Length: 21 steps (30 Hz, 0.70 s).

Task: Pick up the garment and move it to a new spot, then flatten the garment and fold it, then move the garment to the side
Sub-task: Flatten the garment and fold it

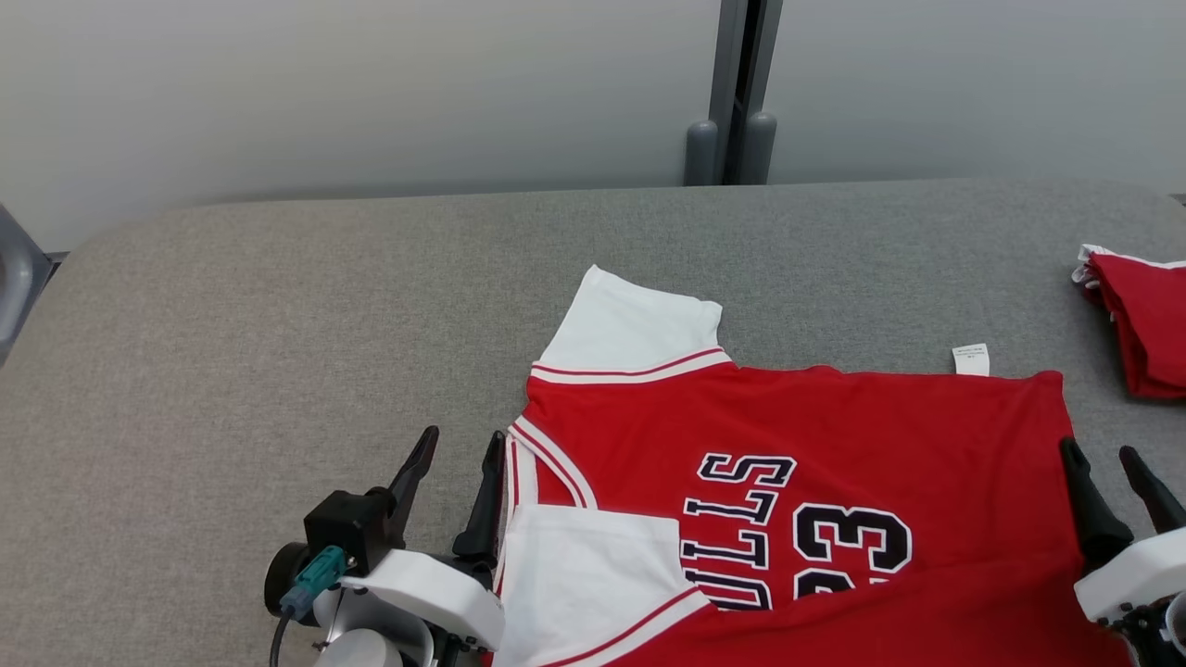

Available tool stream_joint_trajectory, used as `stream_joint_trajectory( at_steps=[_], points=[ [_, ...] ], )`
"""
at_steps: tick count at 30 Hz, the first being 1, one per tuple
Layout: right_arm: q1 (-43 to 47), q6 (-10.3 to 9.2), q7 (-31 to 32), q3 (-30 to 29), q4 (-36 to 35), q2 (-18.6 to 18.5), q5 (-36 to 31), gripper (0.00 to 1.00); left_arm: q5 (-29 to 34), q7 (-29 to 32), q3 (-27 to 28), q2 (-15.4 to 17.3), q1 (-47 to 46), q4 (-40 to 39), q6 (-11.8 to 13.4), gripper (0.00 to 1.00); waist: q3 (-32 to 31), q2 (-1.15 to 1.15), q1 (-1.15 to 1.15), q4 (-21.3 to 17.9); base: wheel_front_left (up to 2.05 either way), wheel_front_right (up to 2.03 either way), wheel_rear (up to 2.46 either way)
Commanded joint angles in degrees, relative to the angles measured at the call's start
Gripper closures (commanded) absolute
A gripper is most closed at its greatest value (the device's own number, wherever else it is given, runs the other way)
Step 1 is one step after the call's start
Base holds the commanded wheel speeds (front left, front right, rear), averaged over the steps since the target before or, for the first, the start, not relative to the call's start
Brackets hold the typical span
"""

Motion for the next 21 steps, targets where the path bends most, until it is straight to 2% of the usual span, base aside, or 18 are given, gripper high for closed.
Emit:
stream_joint_trajectory(
  at_steps=[1,5,10,13,21],
  points=[
    [-1.6,0.0,-0.4,-0.3,0.7,-0.4,-0.8,0.0,1.0,-0.3,0.7,-0.2,0.0,-0.3,-0.6,0.0,1.2,0.0,0.0,0.1,0.0,0.0,0.0],
    [-6.4,0.0,0.2,-0.9,4.5,-0.4,0.0,0.0,3.1,-0.3,1.6,-1.1,-1.2,-0.2,-1.9,0.0,3.6,0.0,0.0,0.8,0.0,0.0,0.0],
    [-13.4,0.0,4.1,1.3,10.4,-2.8,0.9,0.0,4.7,-0.3,1.5,-1.6,-3.1,0.3,-3.2,0.0,6.7,0.0,0.0,2.7,0.0,0.0,0.0],
    [-16.9,-0.01,6.2,3.0,14.8,-5.0,0.8,0.0,3.8,-0.3,0.3,-1.6,-4.2,-0.1,-3.1,0.0,8.3,0.0,0.0,4.1,0.0,0.0,0.0],
    [-23.1,-0.01,8.3,6.5,22.8,-7.7,3.0,0.0,2.4,-0.3,-2.4,-1.6,-6.1,-1.0,-1.5,0.0,11.4,0.0,0.0,6.9,0.0,0.0,0.0]
  ],
)
